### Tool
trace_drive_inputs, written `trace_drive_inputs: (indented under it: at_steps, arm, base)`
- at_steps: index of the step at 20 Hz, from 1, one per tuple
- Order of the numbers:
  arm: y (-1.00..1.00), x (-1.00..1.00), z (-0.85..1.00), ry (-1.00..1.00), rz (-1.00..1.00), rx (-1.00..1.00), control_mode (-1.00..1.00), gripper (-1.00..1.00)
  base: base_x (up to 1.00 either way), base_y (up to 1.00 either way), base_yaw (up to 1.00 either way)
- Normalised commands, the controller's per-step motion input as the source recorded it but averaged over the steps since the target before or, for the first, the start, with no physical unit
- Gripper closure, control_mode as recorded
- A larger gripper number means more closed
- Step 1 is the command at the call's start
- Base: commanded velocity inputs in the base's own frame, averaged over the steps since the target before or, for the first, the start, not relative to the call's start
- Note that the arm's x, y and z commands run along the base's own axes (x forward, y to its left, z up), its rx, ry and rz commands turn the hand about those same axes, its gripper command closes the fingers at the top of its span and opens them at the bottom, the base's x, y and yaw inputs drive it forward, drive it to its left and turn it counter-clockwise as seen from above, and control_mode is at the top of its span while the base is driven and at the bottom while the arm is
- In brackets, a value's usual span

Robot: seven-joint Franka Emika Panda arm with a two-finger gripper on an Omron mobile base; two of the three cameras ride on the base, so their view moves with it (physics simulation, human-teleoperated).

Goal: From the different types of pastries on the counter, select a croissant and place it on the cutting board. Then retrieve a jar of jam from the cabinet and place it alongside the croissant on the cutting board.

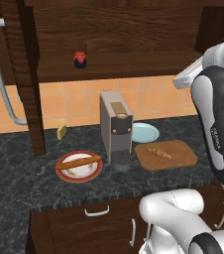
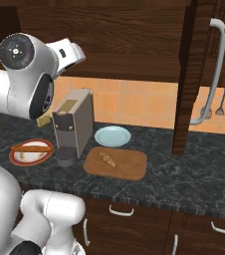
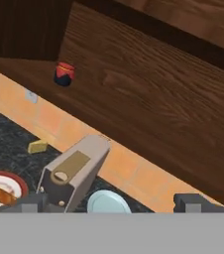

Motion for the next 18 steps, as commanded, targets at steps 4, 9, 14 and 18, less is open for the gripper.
trace_drive_inputs:
  at_steps: [4, 9, 14, 18]
  arm:
    - [0.39, -0.18, 0.49, -0.08, 0.11, 0.00, -1.00, -1.00]
    - [0.27, 0.06, -0.56, -0.29, 0.31, 0.06, -1.00, -1.00]
    - [0.33, 0.22, -0.12, -0.11, 0.17, 0.09, -1.00, -1.00]
    - [0.43, 0.83, 0.07, 0.11, 0.04, 0.01, -1.00, -1.00]
  base:
    - [0.00, 0.00, 0.00]
    - [0.00, 0.00, 0.00]
    - [0.00, 0.00, 0.00]
    - [0.00, 0.00, 0.00]
